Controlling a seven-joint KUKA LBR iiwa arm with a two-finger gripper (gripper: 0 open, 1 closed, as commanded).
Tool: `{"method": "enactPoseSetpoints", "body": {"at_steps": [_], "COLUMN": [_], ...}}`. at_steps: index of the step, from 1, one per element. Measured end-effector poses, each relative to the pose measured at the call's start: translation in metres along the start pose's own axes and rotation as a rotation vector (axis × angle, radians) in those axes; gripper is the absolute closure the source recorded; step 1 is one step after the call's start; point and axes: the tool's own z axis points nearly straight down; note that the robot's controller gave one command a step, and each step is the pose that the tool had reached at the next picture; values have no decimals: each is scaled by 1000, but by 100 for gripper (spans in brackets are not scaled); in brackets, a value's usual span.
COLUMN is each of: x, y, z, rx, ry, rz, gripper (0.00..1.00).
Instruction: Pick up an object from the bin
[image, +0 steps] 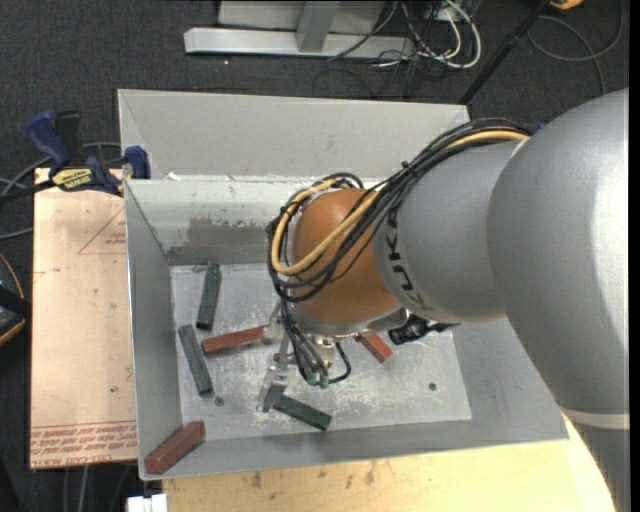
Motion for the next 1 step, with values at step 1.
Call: {"method": "enactPoseSetpoints", "body": {"at_steps": [1], "x": [-9], "y": [-47], "z": [46], "rx": [-8], "ry": [-18], "rz": [-100], "gripper": [100]}}
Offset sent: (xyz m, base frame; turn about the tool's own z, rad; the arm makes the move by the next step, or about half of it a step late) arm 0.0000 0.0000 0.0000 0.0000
